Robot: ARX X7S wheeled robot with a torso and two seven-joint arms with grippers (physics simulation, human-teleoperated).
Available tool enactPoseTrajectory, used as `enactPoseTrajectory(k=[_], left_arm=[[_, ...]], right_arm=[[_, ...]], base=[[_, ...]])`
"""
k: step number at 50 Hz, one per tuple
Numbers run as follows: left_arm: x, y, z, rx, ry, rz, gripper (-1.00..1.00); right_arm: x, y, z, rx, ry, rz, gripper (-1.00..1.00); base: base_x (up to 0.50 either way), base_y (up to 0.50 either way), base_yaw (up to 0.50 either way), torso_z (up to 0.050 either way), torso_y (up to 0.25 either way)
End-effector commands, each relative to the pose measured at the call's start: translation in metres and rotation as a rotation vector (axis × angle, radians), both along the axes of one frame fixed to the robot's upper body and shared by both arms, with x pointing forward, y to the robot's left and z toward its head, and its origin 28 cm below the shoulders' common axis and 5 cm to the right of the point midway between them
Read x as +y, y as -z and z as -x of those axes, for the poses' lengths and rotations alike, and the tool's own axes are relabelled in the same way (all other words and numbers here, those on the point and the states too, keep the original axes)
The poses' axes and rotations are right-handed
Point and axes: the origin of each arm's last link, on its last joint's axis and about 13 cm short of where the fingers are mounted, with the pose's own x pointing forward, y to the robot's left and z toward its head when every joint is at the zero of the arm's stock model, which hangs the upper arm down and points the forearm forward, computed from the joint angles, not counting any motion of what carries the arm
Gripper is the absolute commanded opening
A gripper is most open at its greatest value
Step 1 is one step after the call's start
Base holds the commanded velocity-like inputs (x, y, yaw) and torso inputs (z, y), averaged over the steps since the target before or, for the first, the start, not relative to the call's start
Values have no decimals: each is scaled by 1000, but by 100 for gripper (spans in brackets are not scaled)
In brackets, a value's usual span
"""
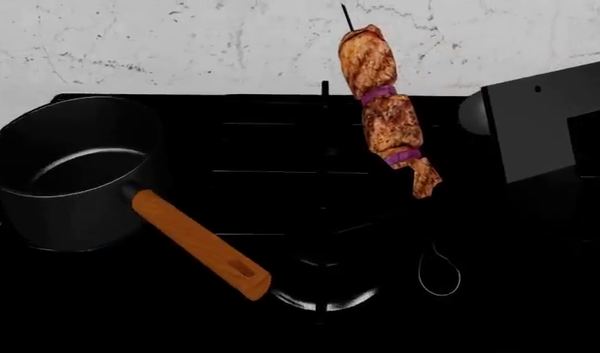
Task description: Pick the skewer from the plate and place it in the pan.
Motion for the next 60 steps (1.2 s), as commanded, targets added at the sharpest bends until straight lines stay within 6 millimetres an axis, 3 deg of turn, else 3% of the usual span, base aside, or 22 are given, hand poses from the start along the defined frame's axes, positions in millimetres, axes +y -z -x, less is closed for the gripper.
enactPoseTrajectory(k=[1,25,32,46,60], left_arm=[[-1,2,1,1,-3,4,100],[-2,4,-1,0,-4,13,100],[-2,5,-1,0,-7,15,100],[-2,5,0,-1,-8,14,100],[-2,2,1,-6,-9,19,100]], right_arm=[[0,0,0,-4,-6,12,-100],[0,0,-6,-61,40,101,-100],[0,-2,-5,-109,52,105,-100],[5,-2,-5,-111,34,127,-100],[32,-12,-9,-156,-111,201,-100]], base=[[109,500,0,0,0],[137,499,0,0,0],[0,0,0,0,0],[464,176,0,0,1],[14,0,0,0,0]])
